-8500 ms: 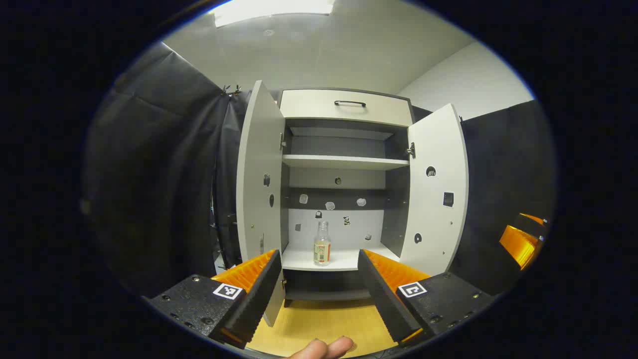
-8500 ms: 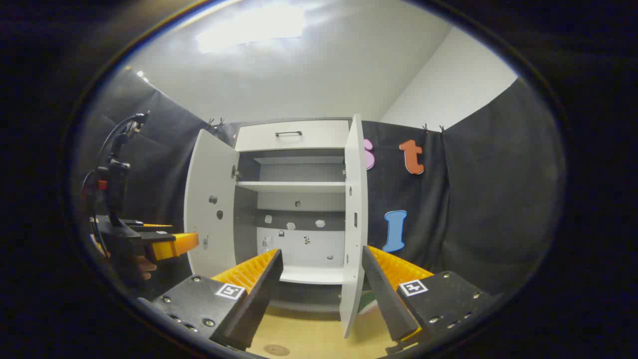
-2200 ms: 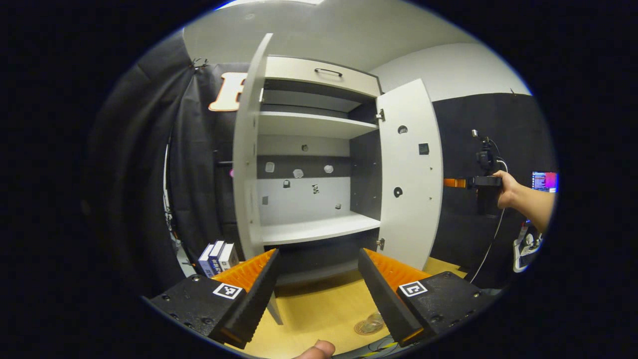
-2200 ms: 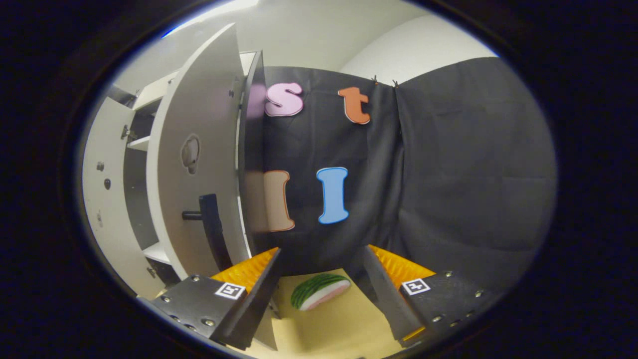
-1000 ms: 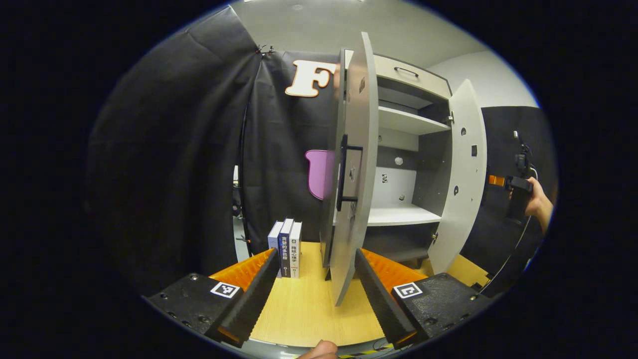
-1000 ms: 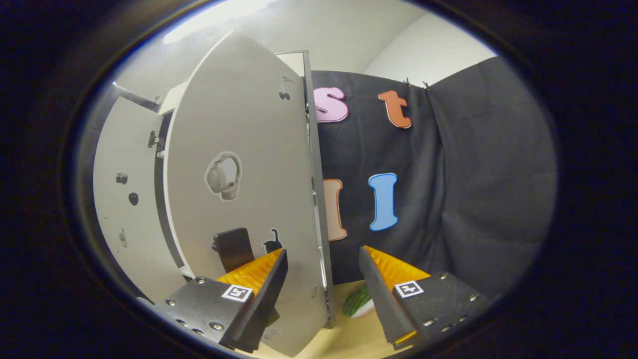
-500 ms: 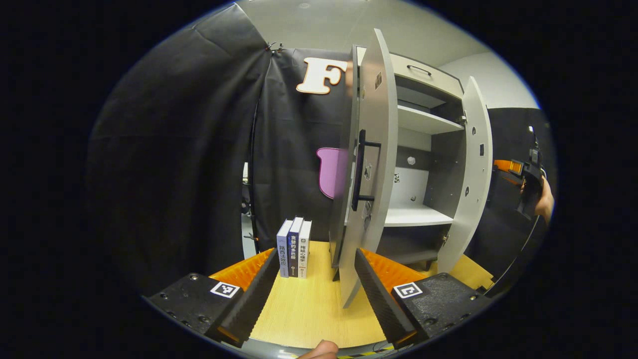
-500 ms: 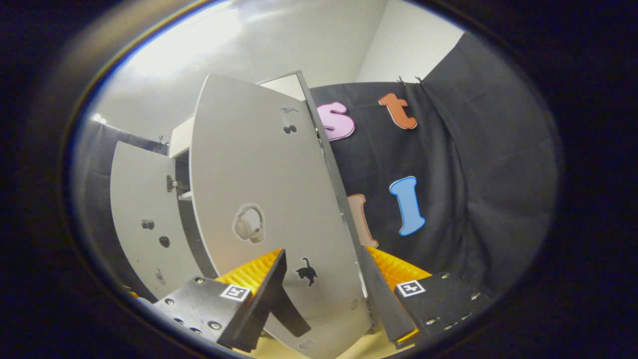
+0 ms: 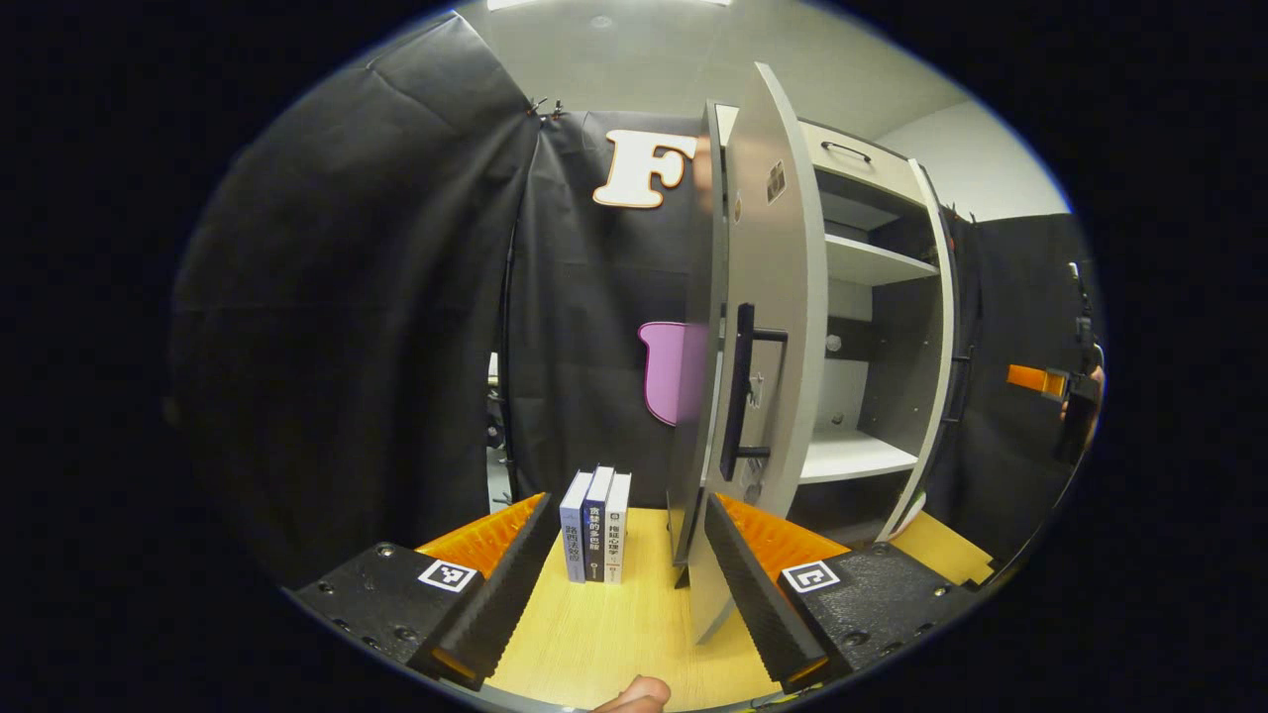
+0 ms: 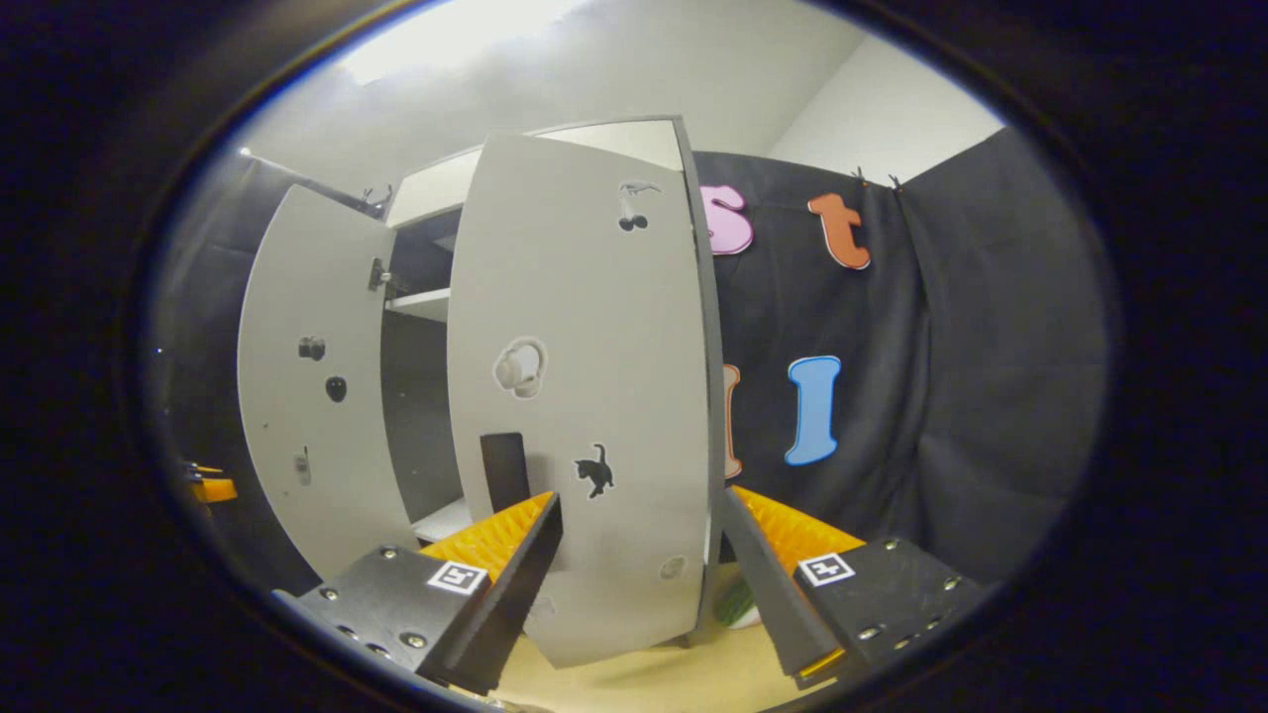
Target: Grasp the bottle in the cabinet with the left hand and place it on the coaster, then close the right door with the right hand and the left door with the left hand.
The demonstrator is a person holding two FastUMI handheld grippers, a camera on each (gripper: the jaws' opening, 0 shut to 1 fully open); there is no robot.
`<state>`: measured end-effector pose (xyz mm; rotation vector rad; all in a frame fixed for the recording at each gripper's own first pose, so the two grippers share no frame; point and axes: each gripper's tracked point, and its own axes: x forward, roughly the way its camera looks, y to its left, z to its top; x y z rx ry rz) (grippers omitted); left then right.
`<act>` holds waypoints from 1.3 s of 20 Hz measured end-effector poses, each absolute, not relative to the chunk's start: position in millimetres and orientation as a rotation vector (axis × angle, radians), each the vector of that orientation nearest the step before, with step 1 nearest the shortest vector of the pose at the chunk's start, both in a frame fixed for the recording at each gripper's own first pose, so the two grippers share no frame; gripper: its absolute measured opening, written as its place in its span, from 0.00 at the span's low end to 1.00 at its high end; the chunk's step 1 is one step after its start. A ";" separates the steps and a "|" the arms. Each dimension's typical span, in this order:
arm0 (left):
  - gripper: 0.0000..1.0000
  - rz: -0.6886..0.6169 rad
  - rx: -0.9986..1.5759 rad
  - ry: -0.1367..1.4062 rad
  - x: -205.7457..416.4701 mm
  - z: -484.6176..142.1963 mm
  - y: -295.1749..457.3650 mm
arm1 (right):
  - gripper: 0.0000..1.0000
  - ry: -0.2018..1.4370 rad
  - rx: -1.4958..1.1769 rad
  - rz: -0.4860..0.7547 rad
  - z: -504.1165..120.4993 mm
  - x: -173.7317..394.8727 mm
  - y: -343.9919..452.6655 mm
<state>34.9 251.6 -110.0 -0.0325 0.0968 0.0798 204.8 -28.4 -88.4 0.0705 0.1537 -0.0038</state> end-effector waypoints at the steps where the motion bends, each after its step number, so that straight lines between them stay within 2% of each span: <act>1: 0.92 0.080 -0.034 0.097 37.8 -109.5 253.1 | 0.98 0.148 0.076 0.005 -86.4 200.3 -23.8; 2: 0.96 0.079 -0.035 0.097 41.0 -109.0 254.2 | 0.98 0.140 0.074 0.022 -83.2 196.0 -19.0; 4: 0.92 0.063 -0.056 0.106 50.9 -107.6 255.0 | 0.98 0.136 0.054 0.040 -79.5 186.0 -16.7; 5: 0.96 0.055 -0.065 0.108 58.5 -109.0 255.1 | 0.98 0.138 0.048 0.047 -79.6 178.6 -18.0; 6: 0.96 0.058 -0.072 0.109 64.8 -108.3 257.9 | 0.98 0.146 0.052 0.070 -80.0 171.5 -16.7; 7: 0.96 0.067 -0.077 0.097 73.8 -106.0 264.0 | 0.93 0.155 0.048 0.085 -82.1 163.2 -18.3; 8: 0.96 0.074 -0.089 0.085 81.6 -102.2 267.1 | 0.98 0.160 0.039 0.075 -80.8 157.1 -27.7; 12: 0.96 0.047 -0.096 0.072 110.1 -85.7 254.1 | 0.96 0.160 0.011 0.024 -70.6 130.0 -63.3; 13: 0.92 -0.003 -0.104 0.083 118.1 -86.1 234.8 | 0.96 0.158 0.013 0.022 -68.0 123.4 -67.3; 14: 0.96 0.002 -0.077 0.103 111.2 -82.6 227.1 | 0.96 0.152 0.016 0.021 -64.4 117.4 -70.3; 15: 0.88 -0.026 -0.036 0.091 119.6 -80.4 220.7 | 0.96 0.144 0.020 0.024 -61.6 111.4 -71.6; 16: 0.86 -0.053 -0.016 0.093 115.3 -78.2 211.7 | 0.96 0.136 0.026 0.035 -59.8 106.2 -70.3; 17: 0.89 -0.071 -0.017 0.108 117.1 -81.1 201.1 | 0.96 0.136 0.028 0.044 -62.3 102.4 -67.9; 18: 0.86 -0.080 -0.020 0.118 119.4 -83.2 193.6 | 0.96 0.138 0.026 0.046 -64.7 100.8 -67.3; 19: 0.92 -0.082 -0.011 0.133 117.6 -84.7 188.1 | 0.96 0.143 0.023 0.042 -68.1 98.9 -68.4; 22: 0.86 -0.071 0.009 0.107 120.6 -76.2 181.4 | 0.96 0.149 0.032 0.051 -70.6 94.1 -61.8; 23: 0.92 -0.065 0.018 0.110 121.1 -76.4 181.0 | 0.93 0.147 0.035 0.057 -69.7 92.5 -60.5; 24: 0.92 -0.058 0.026 0.112 120.5 -75.3 180.5 | 0.96 0.144 0.035 0.061 -68.4 90.7 -59.9; 25: 0.92 -0.057 0.028 0.115 120.4 -76.4 177.9 | 0.93 0.140 0.032 0.063 -68.1 87.0 -60.3; 26: 0.92 -0.053 0.023 0.120 119.5 -76.9 177.5 | 0.96 0.134 0.031 0.066 -66.6 85.8 -60.3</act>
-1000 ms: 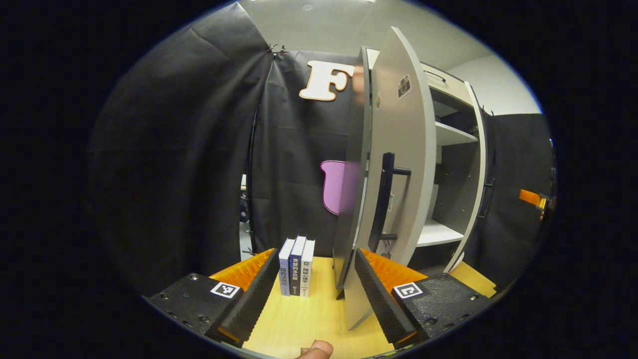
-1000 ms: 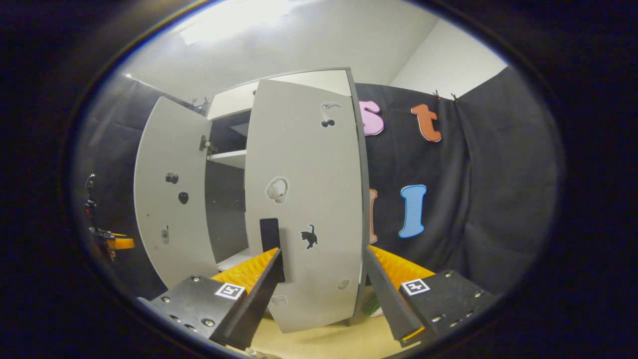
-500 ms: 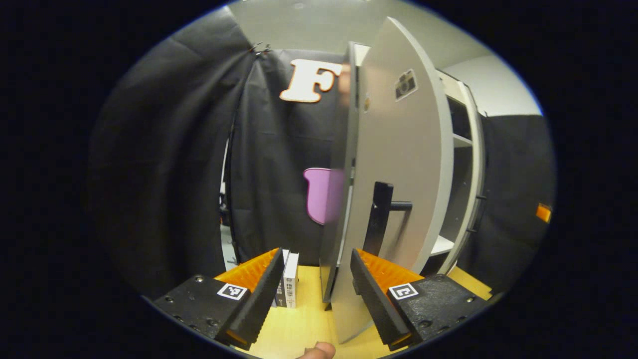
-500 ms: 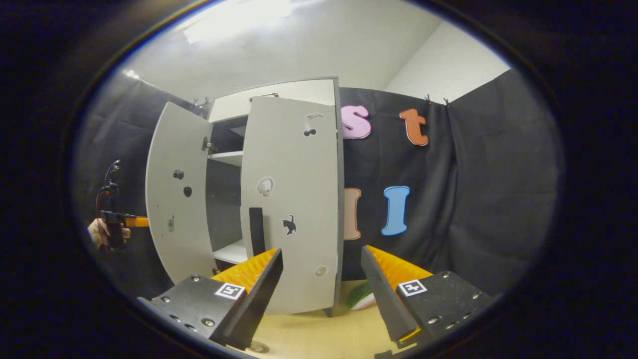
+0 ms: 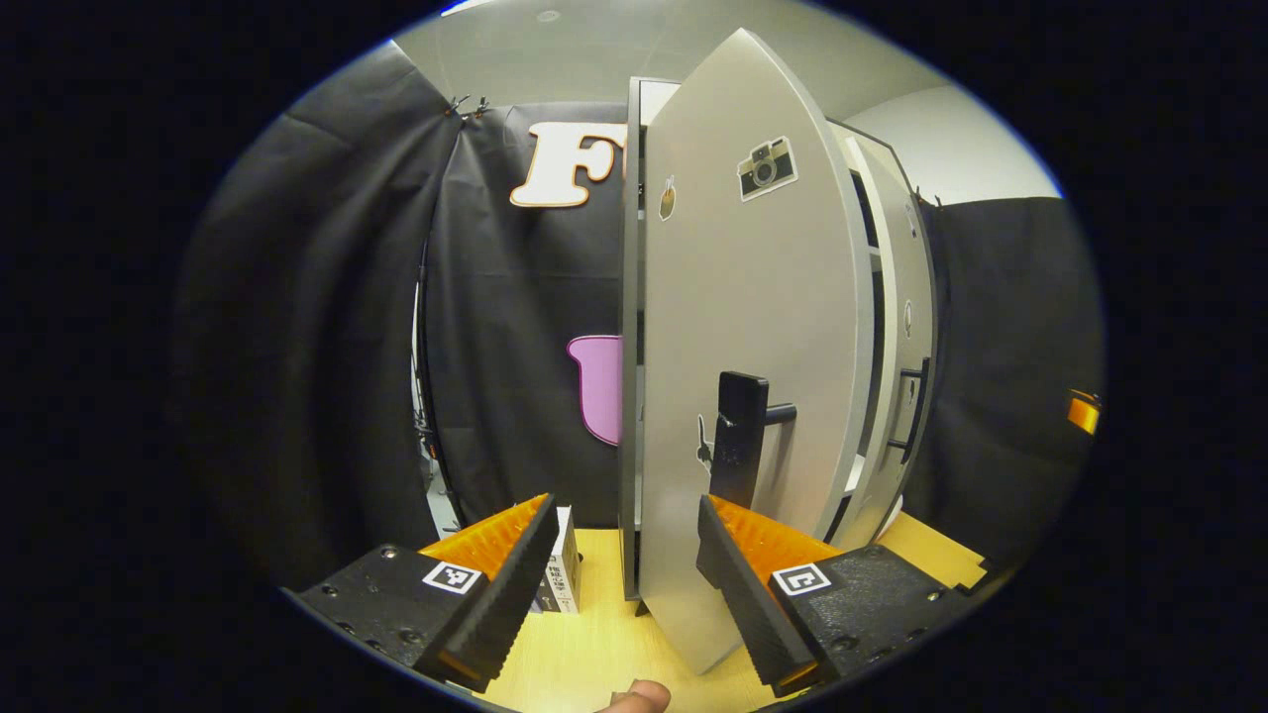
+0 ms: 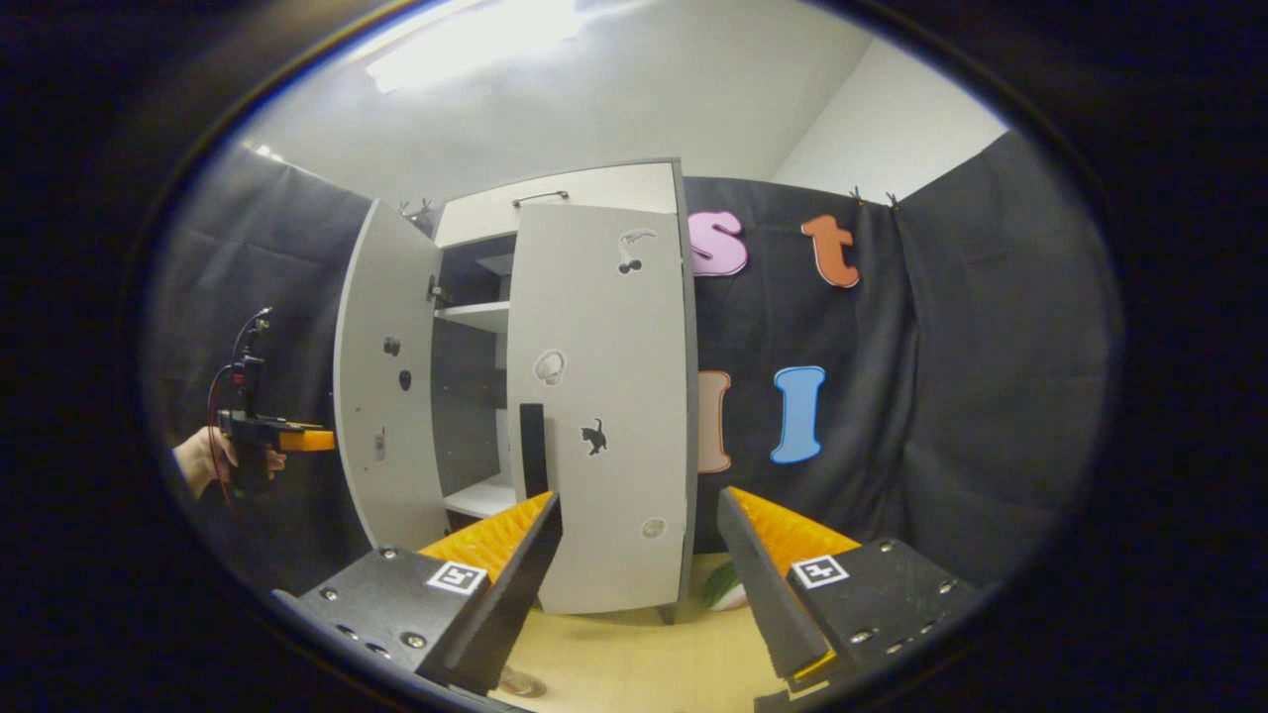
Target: Grasp the bottle in the cabinet with the left hand and place it on the coaster, then close the right door with the right hand and the left door with the left hand.
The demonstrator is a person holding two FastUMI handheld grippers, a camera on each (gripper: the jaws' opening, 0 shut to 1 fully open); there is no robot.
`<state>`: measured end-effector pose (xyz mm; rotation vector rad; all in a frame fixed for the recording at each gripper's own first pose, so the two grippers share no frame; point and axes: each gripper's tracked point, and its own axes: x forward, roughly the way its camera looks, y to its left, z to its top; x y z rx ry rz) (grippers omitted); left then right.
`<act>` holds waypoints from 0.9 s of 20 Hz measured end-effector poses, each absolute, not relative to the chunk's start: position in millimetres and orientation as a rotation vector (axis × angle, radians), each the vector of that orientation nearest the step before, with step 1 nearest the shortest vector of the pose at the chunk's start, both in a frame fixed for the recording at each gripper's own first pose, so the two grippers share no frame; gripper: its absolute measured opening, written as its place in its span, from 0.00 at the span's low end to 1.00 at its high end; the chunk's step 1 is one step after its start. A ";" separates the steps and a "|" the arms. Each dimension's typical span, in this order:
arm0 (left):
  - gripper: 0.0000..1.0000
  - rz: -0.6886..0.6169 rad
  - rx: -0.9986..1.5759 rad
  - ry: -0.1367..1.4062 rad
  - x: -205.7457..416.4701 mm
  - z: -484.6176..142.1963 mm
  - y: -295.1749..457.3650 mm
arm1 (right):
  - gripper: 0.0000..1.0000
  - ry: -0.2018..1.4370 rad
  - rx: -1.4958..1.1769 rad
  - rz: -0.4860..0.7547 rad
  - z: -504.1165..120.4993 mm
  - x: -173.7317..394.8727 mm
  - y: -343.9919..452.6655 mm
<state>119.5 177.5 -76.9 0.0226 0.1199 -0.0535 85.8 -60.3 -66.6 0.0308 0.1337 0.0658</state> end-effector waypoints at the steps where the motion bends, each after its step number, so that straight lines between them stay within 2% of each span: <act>1: 0.92 -0.045 0.011 0.121 119.9 -76.8 178.8 | 0.96 0.123 0.027 0.072 -66.2 85.2 -59.7; 3: 0.92 -0.036 -0.002 0.120 118.7 -77.5 176.7 | 0.96 0.100 0.025 0.079 -66.5 82.0 -58.7; 4: 0.92 -0.038 0.001 0.121 119.0 -77.5 174.7 | 0.93 0.092 0.034 0.087 -68.2 81.1 -56.4; 5: 0.92 -0.038 0.004 0.121 121.1 -76.9 173.1 | 0.96 0.086 0.050 0.094 -72.1 80.0 -53.6; 7: 0.92 -0.038 0.018 0.122 124.5 -76.1 169.2 | 0.94 0.080 0.073 0.108 -76.9 77.0 -50.5; 8: 0.92 -0.038 0.032 0.121 125.5 -74.9 167.2 | 0.96 0.074 0.075 0.110 -78.0 74.9 -51.3; 12: 0.91 -0.033 0.039 0.136 120.8 -78.6 149.5 | 0.96 0.061 0.109 0.104 -75.6 65.0 -56.4; 13: 0.91 -0.030 0.038 0.139 122.2 -78.7 146.2 | 0.93 0.059 0.112 0.105 -74.2 61.2 -57.5; 16: 0.92 -0.021 0.073 0.134 126.2 -76.1 136.0 | 0.99 0.060 0.106 0.099 -75.0 48.6 -61.1; 18: 0.92 -0.011 0.095 0.135 127.9 -77.4 127.2 | 0.96 0.072 0.115 0.108 -80.9 36.7 -57.7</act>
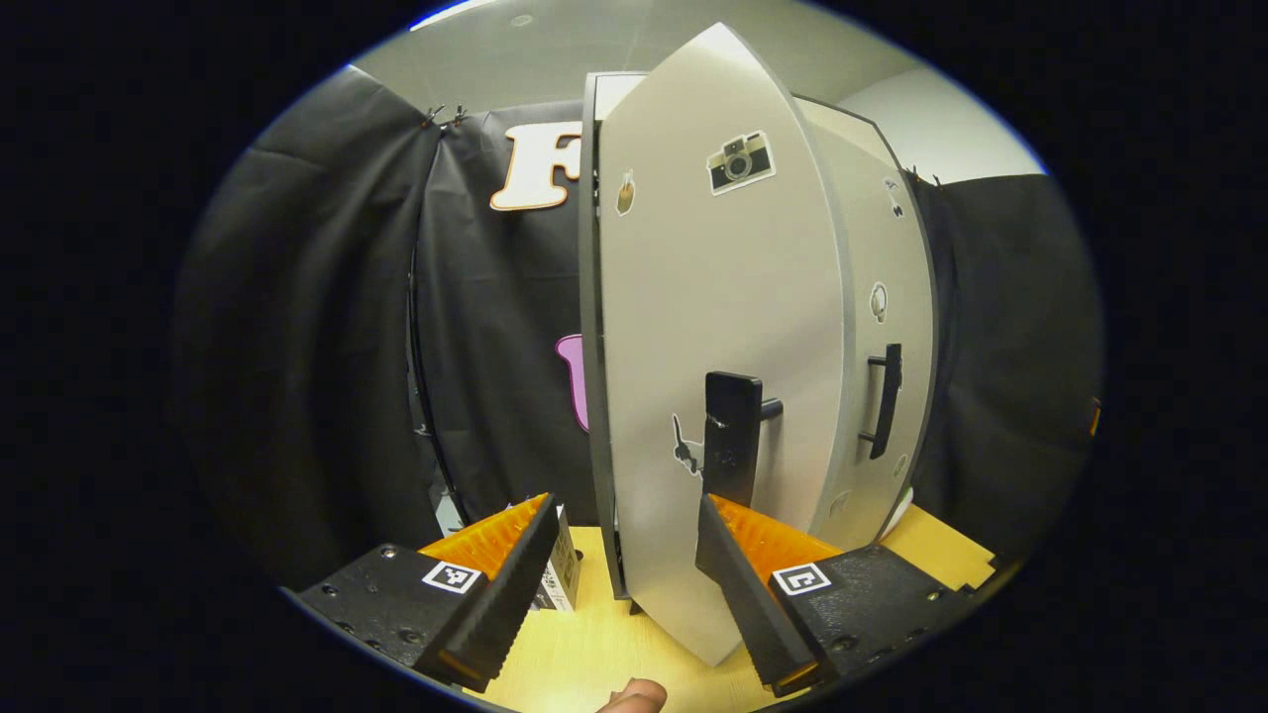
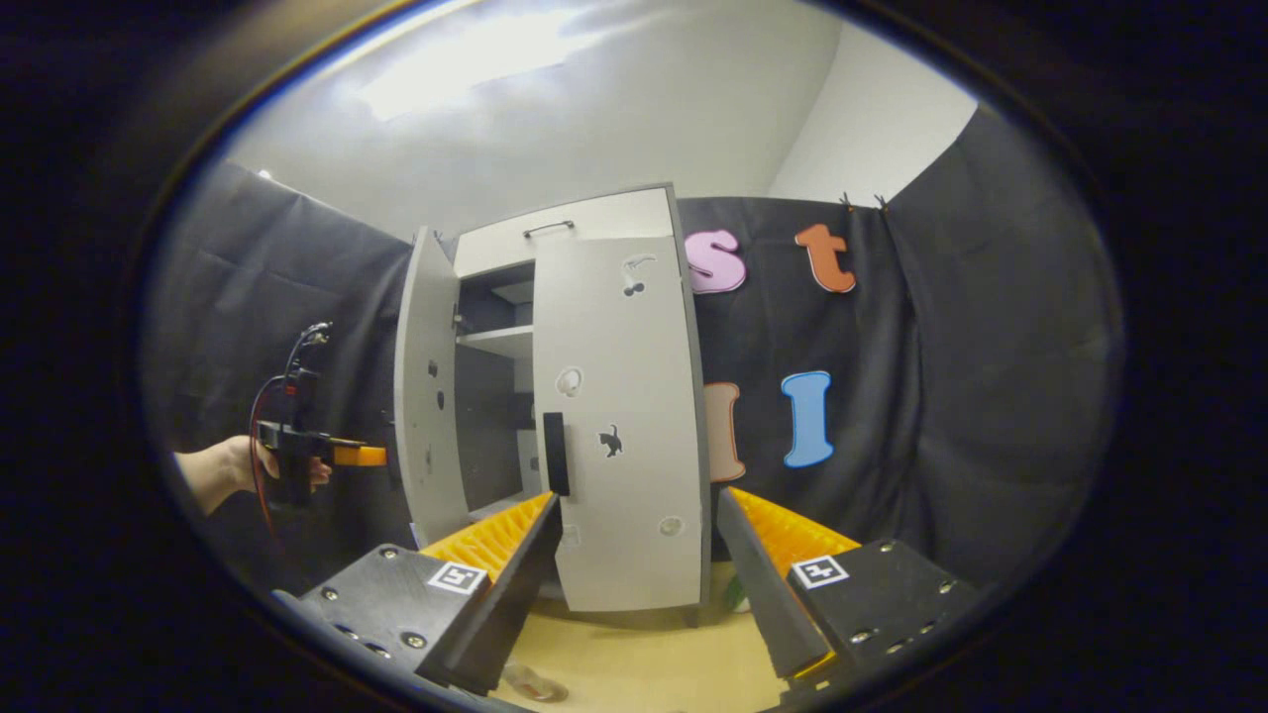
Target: Grasp the bottle in the cabinet with the left hand and place it on the coaster, then close the right door with the right hand and the left door with the left hand.
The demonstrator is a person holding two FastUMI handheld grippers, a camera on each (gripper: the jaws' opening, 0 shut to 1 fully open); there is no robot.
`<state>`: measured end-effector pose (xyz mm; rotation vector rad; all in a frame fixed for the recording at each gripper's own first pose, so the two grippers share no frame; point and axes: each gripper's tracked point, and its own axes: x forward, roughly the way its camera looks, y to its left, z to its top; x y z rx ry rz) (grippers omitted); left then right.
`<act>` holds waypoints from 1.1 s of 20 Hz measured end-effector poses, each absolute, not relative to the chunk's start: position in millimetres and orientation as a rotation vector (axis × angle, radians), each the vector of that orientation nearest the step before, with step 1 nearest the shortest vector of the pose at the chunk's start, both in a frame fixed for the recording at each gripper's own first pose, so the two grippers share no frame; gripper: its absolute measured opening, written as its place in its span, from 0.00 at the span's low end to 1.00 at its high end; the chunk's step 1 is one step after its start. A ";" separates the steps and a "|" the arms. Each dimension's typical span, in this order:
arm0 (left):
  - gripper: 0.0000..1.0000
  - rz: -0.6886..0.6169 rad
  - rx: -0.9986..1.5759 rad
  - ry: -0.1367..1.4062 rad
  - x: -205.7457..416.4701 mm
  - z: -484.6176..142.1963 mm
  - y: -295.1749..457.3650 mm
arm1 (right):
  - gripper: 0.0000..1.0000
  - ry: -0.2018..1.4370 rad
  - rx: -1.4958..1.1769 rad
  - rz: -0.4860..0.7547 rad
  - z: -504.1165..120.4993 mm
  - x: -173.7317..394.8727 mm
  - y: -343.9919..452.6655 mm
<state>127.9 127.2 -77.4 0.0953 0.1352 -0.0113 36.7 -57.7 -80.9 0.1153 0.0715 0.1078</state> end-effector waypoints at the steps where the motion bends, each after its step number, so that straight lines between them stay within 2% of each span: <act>1: 0.92 -0.004 0.108 0.130 129.3 -75.6 122.9 | 0.96 0.074 0.118 0.112 -82.4 30.2 -55.7; 2: 0.92 -0.001 0.120 0.127 131.8 -76.6 117.7 | 0.96 0.078 0.122 0.115 -84.5 25.4 -54.8; 3: 0.86 -0.001 0.127 0.124 134.2 -77.0 111.4 | 0.96 0.089 0.128 0.118 -88.6 20.4 -52.9; 4: 0.92 -0.007 0.133 0.122 135.6 -77.5 104.6 | 0.96 0.103 0.136 0.117 -92.0 15.9 -51.7; 5: 0.92 -0.015 0.142 0.125 134.1 -77.4 96.6 | 0.99 0.119 0.141 0.116 -94.1 10.9 -50.3; 6: 0.87 -0.017 0.157 0.123 129.9 -75.2 90.7 | 0.96 0.126 0.143 0.117 -93.8 7.0 -50.2; 8: 0.98 -0.029 0.172 0.079 116.8 -62.4 75.3 | 0.96 0.113 0.127 0.131 -88.2 -1.0 -47.6; 10: 1.00 -0.049 0.192 0.055 97.5 -54.7 61.5 | 0.96 0.110 0.102 0.127 -86.2 -7.6 -49.7; 16: 0.97 0.003 0.170 -0.013 37.0 -37.0 42.8 | 0.96 0.141 0.073 0.062 -79.3 -16.0 -58.8; 17: 1.00 0.004 0.143 -0.009 28.4 -41.1 37.1 | 0.96 0.150 0.065 0.042 -78.4 -18.2 -63.4; 18: 0.97 -0.005 0.115 -0.001 20.0 -46.9 31.8 | 0.96 0.157 0.060 0.026 -77.7 -20.0 -66.7; 22: 0.97 -0.023 0.065 0.021 -7.1 -64.6 19.7 | 0.96 0.165 0.047 0.010 -75.6 -20.6 -64.6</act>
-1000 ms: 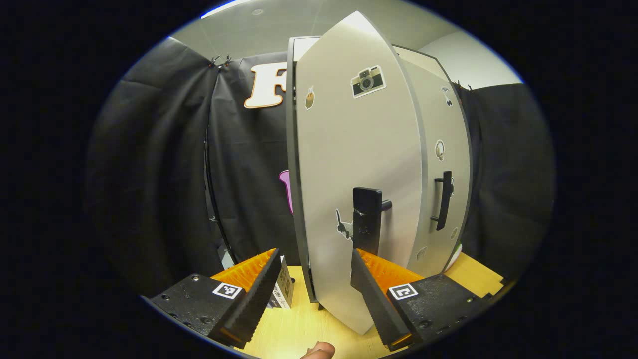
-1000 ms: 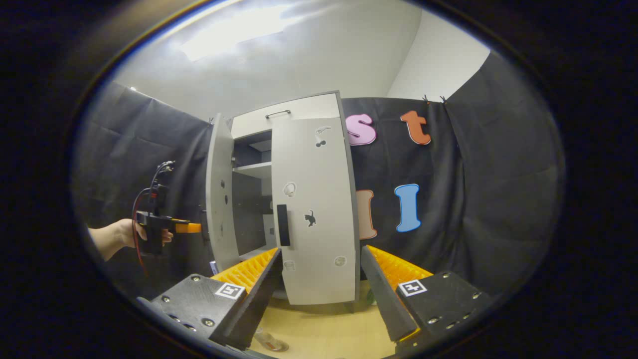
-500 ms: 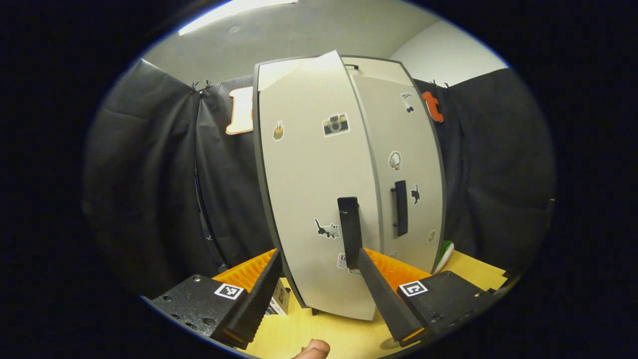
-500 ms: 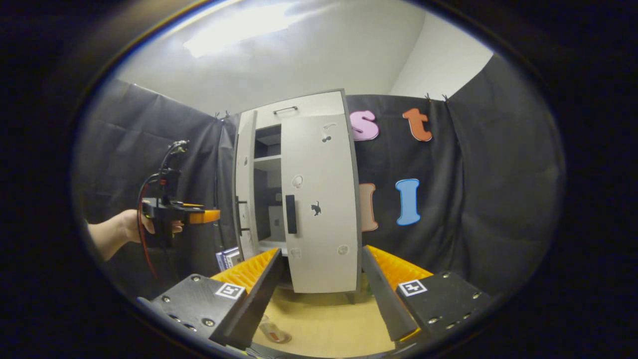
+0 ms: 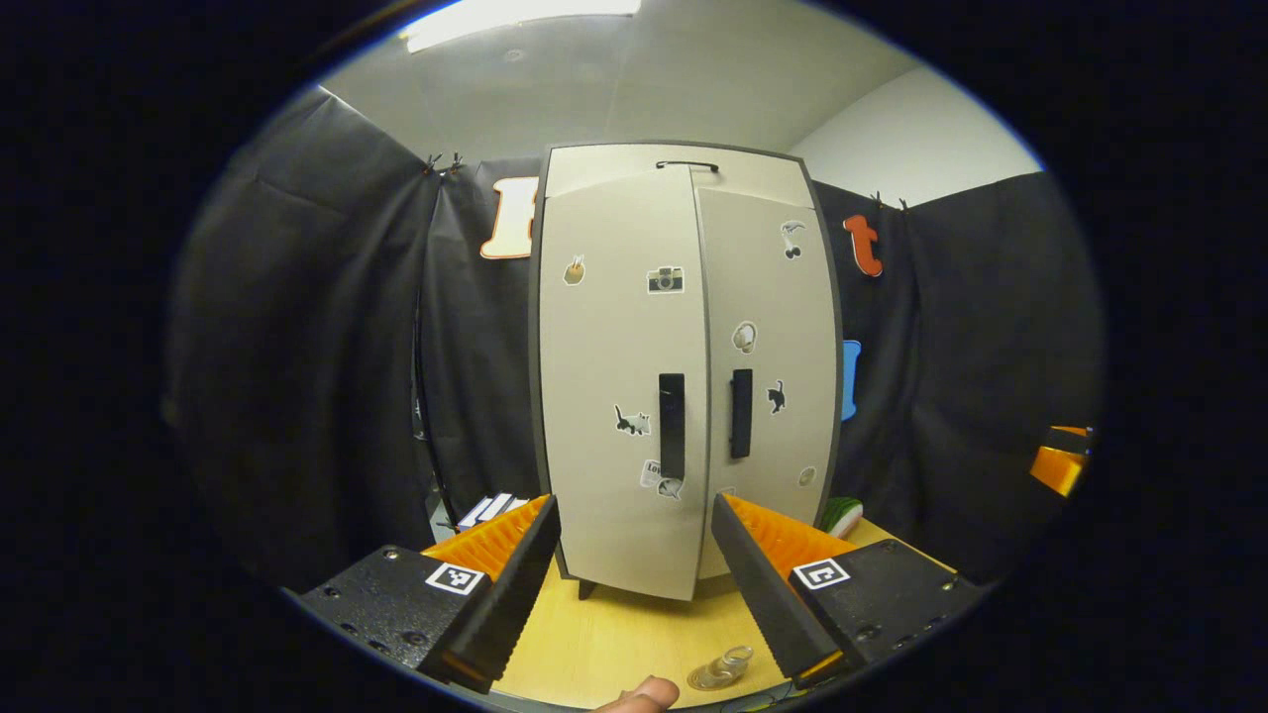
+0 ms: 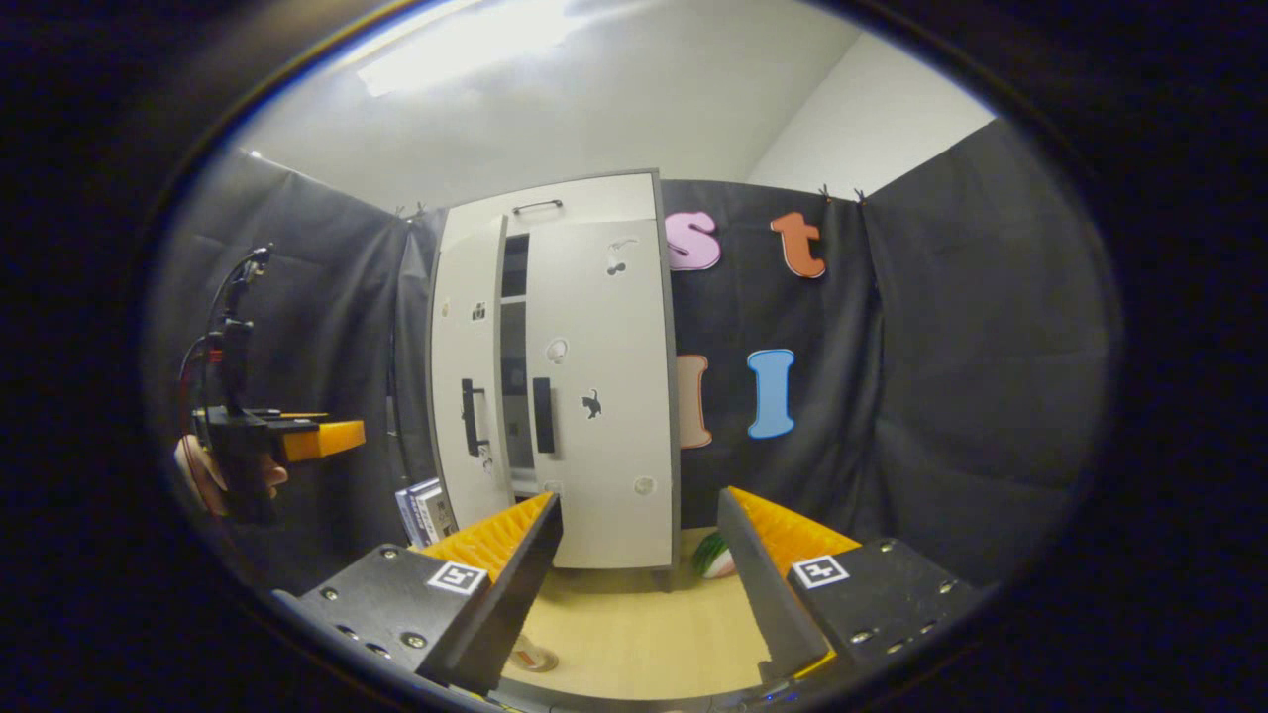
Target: Grasp the bottle in the cabinet with the left hand and place it on the coaster, then close the right door with the right hand and the left door with the left hand.
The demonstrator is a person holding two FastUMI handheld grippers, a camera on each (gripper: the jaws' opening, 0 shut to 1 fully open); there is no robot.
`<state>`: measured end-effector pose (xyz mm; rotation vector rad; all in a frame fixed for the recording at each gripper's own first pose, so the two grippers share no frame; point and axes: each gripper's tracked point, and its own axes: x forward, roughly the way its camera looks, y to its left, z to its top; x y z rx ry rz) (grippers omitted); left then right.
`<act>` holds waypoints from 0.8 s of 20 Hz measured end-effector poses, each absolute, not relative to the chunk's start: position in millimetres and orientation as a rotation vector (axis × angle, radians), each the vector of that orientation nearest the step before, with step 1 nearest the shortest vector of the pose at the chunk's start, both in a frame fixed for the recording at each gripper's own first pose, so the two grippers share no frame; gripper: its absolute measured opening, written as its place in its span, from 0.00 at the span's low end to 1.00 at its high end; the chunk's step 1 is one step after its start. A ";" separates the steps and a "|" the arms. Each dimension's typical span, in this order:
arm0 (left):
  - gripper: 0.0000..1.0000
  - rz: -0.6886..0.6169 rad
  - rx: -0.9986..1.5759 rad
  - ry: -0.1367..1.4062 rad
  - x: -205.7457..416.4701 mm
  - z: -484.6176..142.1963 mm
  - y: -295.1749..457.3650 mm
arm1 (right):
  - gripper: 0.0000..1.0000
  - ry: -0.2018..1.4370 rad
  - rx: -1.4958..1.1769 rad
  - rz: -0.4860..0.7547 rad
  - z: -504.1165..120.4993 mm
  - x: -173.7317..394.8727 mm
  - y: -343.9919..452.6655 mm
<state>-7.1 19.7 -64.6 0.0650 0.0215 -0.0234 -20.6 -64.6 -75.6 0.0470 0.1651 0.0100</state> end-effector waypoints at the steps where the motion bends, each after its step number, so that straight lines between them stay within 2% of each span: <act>1: 0.98 -0.018 0.074 0.022 -10.5 -68.1 19.2 | 0.96 0.166 0.039 0.002 -75.6 -22.1 -65.0; 6: 0.98 -0.021 0.070 0.030 -18.7 -82.5 17.2 | 0.96 0.119 0.028 0.020 -64.2 -21.8 -45.3; 7: 0.98 -0.030 0.073 0.030 -17.1 -83.9 16.0 | 0.93 0.108 0.022 0.028 -62.8 -20.6 -40.4; 9: 0.98 -0.033 0.076 0.059 -13.9 -89.5 17.1 | 0.96 0.095 0.010 0.037 -60.3 -15.1 -30.8; 11: 0.98 -0.060 0.061 0.073 -8.3 -93.7 10.9 | 0.96 0.076 0.014 0.044 -55.2 -6.8 -17.8; 12: 0.98 -0.072 0.060 0.066 -6.4 -94.0 8.5 | 0.93 0.071 0.023 0.056 -52.3 -2.1 -8.9; 13: 1.00 -0.083 0.067 0.056 -4.7 -92.5 6.5 | 0.96 0.066 0.030 0.068 -52.2 1.1 -1.4; 14: 0.98 -0.094 0.076 0.047 -2.4 -91.6 2.7 | 0.96 0.063 0.030 0.074 -50.2 4.7 4.6; 15: 0.98 -0.105 0.084 0.037 0.5 -89.8 -1.0 | 0.93 0.061 0.028 0.075 -48.7 7.0 8.3; 16: 0.98 -0.117 0.088 0.038 2.7 -90.0 -5.2 | 0.96 0.063 0.020 0.074 -47.6 9.0 11.6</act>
